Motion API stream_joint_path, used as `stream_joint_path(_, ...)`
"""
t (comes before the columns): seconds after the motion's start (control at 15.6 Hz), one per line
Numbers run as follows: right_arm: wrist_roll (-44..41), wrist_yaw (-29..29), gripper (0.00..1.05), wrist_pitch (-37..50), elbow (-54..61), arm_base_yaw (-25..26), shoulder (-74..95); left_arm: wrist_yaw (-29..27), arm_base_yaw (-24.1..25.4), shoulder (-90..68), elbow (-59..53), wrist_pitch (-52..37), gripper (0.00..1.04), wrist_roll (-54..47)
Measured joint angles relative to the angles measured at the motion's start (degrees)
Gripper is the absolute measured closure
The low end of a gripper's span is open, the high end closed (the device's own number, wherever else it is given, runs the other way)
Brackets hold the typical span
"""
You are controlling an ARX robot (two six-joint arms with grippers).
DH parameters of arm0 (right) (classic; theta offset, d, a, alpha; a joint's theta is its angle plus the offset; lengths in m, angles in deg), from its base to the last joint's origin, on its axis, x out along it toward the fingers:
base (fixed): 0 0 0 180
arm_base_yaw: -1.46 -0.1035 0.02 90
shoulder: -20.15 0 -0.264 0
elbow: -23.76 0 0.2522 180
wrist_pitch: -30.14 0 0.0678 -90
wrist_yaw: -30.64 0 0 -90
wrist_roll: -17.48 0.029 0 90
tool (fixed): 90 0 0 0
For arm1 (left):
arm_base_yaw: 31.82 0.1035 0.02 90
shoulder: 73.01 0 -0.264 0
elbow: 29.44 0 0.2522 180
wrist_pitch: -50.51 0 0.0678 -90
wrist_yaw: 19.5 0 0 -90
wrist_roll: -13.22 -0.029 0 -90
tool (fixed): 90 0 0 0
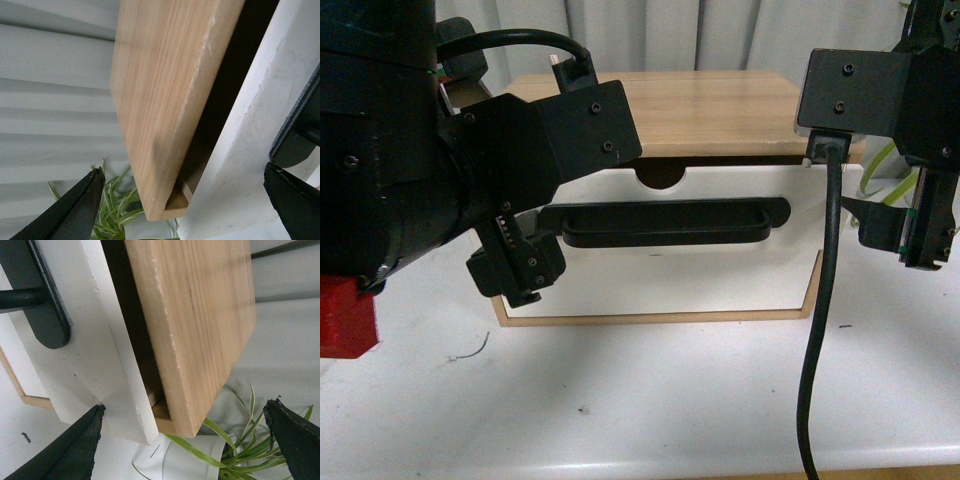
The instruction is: Close drawer sideways
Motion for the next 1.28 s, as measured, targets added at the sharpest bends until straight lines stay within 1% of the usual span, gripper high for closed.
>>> stream_joint_path(0.32, 1.4, -1.2, 0.06, 1.0, -4.5, 0.4, 3.1, -2.1, 0.7, -3.9, 4.6, -3.7, 0.07, 0.4)
stream_joint_path(0.58, 4.1, -1.2, 0.06, 1.4, -4.5, 0.7, 3.7, -2.9, 0.0, -4.3, 4.6, -4.1, 0.07, 1.1)
stream_joint_path(0.64, 5.9, -1.2, 0.06, 1.5, -3.8, 0.7, 3.0, -3.0, -0.3, -3.5, 3.8, -3.0, 0.07, 2.3)
stream_joint_path(0.77, 11.7, -0.9, 0.06, 2.8, -0.8, 0.7, -1.1, -2.5, -1.1, 1.9, 1.5, 3.7, 0.07, 8.4)
stream_joint_path(0.9, 22.8, 0.8, 0.06, 3.6, 3.7, 0.9, -9.5, 1.1, -1.0, 11.0, 0.5, 11.5, 0.07, 20.7)
stream_joint_path(0.96, 31.7, 2.4, 0.06, 4.1, 6.5, 1.9, -14.2, 3.4, -0.6, 16.0, -0.7, 14.5, 0.07, 28.5)
stream_joint_path(1.02, 39.5, 3.2, 0.06, 4.4, 9.6, 3.1, -17.8, 4.2, 0.1, 21.2, -3.3, 15.5, 0.07, 37.1)
stream_joint_path(1.15, 56.8, 5.0, 0.06, 4.9, 16.7, 5.9, -25.7, 4.3, 1.8, 29.3, -9.1, 19.2, 0.07, 52.1)
stream_joint_path(1.22, 63.8, 5.5, 0.06, 4.9, 19.6, 7.2, -30.0, 4.0, 2.8, 33.1, -11.7, 20.5, 0.07, 56.8)
stream_joint_path(1.28, 70.1, 7.0, 0.06, 4.2, 22.7, 8.9, -35.6, 2.4, 3.8, 38.0, -14.4, 22.9, 0.07, 60.2)
